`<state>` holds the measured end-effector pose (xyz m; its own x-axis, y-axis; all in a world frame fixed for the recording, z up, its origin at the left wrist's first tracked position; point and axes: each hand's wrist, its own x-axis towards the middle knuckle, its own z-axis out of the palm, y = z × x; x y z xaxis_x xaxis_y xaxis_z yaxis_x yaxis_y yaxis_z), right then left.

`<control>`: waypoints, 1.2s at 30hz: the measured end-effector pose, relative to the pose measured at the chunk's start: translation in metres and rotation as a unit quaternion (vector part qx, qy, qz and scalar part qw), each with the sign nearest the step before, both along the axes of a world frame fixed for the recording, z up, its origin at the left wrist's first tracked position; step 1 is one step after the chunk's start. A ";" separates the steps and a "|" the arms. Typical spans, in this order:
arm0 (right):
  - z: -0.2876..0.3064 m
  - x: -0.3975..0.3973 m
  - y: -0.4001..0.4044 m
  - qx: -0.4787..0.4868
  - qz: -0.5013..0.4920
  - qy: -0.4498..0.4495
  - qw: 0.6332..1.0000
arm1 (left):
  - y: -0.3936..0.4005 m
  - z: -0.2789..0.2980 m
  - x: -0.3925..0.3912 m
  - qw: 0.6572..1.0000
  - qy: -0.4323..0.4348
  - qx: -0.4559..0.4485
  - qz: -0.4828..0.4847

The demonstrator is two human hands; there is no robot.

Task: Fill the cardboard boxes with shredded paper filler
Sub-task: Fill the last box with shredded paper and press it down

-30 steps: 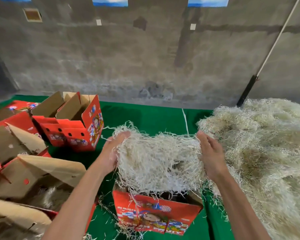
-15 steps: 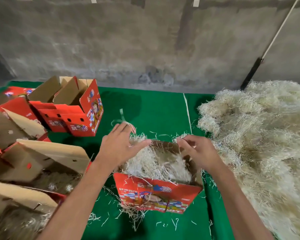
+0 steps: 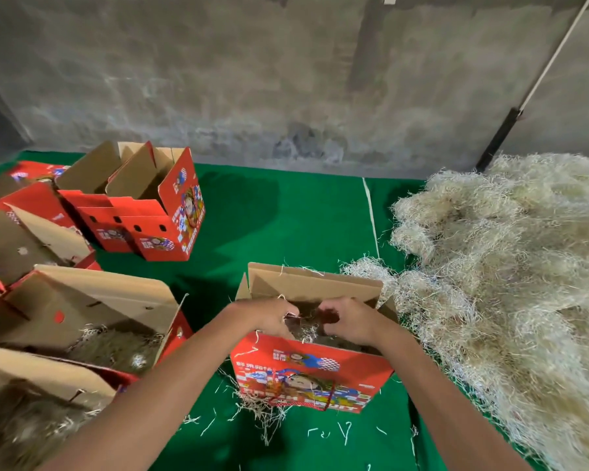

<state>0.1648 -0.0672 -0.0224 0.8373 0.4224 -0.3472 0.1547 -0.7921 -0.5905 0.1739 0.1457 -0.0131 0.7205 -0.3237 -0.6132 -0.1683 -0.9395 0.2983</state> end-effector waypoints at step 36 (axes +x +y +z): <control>-0.134 0.008 0.028 -0.322 0.215 0.079 0.919 | 0.002 -0.124 -0.005 0.920 -0.001 0.341 -0.195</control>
